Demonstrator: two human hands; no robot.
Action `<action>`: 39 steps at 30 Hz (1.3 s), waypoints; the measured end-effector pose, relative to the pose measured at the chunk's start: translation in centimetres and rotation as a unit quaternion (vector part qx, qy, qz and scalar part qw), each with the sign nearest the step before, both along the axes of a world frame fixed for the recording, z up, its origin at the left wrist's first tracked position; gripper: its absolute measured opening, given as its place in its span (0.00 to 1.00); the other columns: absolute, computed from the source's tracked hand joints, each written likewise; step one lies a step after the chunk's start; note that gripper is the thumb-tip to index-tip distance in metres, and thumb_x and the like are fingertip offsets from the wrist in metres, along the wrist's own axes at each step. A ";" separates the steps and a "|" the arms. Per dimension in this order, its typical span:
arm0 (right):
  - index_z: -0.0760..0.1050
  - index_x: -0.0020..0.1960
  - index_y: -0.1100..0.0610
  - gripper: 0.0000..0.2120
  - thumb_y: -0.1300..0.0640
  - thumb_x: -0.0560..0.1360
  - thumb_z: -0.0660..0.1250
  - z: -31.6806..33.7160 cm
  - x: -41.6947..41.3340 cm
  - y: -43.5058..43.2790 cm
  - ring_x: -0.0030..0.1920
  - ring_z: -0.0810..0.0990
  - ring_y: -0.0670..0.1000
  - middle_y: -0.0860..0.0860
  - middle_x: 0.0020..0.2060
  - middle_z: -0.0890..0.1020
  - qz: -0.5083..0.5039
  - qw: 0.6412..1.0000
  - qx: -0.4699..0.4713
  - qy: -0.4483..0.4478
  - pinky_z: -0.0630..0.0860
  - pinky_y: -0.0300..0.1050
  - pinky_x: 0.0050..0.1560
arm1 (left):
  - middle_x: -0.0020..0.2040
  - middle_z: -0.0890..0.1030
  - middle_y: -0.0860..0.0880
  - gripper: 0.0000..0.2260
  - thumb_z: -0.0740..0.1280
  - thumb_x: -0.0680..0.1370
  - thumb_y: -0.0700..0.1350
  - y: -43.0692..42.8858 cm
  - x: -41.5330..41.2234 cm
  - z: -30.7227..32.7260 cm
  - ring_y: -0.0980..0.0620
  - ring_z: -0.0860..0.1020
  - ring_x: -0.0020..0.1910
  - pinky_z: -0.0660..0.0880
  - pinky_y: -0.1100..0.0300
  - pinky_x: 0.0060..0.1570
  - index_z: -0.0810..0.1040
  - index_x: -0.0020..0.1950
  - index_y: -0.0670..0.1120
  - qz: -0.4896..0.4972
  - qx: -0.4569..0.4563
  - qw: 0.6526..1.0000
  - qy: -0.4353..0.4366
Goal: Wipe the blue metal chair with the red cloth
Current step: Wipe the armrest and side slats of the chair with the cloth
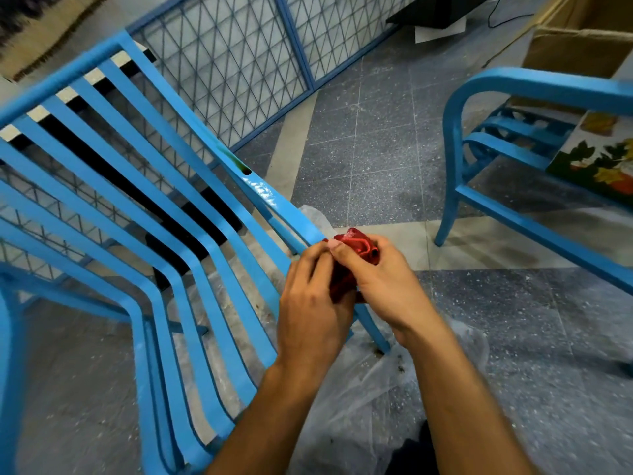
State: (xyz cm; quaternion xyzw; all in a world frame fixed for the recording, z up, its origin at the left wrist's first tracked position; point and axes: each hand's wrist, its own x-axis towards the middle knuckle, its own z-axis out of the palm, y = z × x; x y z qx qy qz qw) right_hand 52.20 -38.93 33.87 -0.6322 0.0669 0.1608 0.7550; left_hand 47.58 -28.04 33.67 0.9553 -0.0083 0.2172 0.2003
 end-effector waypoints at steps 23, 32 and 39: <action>0.83 0.49 0.47 0.10 0.58 0.71 0.77 -1.3 -1.0 3.3 0.39 0.86 0.44 0.47 0.41 0.87 -0.167 0.984 -0.013 -0.063 0.82 0.41 0.37 | 0.72 0.75 0.53 0.23 0.68 0.79 0.60 8.8 10.1 11.0 0.51 0.70 0.73 0.69 0.52 0.66 0.76 0.73 0.57 -0.130 0.311 0.910 0.240; 0.80 0.47 0.54 0.14 0.72 0.76 0.65 -3.7 -1.8 2.4 0.36 0.85 0.52 0.56 0.43 0.85 -0.211 0.958 0.105 0.162 0.80 0.41 0.30 | 0.67 0.79 0.51 0.22 0.72 0.76 0.60 8.2 11.6 12.0 0.49 0.75 0.69 0.71 0.50 0.65 0.80 0.68 0.56 -0.158 0.314 0.890 0.290; 0.77 0.55 0.45 0.17 0.56 0.69 0.78 -2.6 -2.0 3.3 0.53 0.84 0.49 0.46 0.52 0.84 -0.246 0.969 -0.017 0.019 0.80 0.49 0.59 | 0.63 0.80 0.51 0.22 0.74 0.74 0.59 8.1 11.7 11.9 0.50 0.76 0.65 0.72 0.52 0.62 0.82 0.67 0.56 -0.153 0.290 0.900 0.288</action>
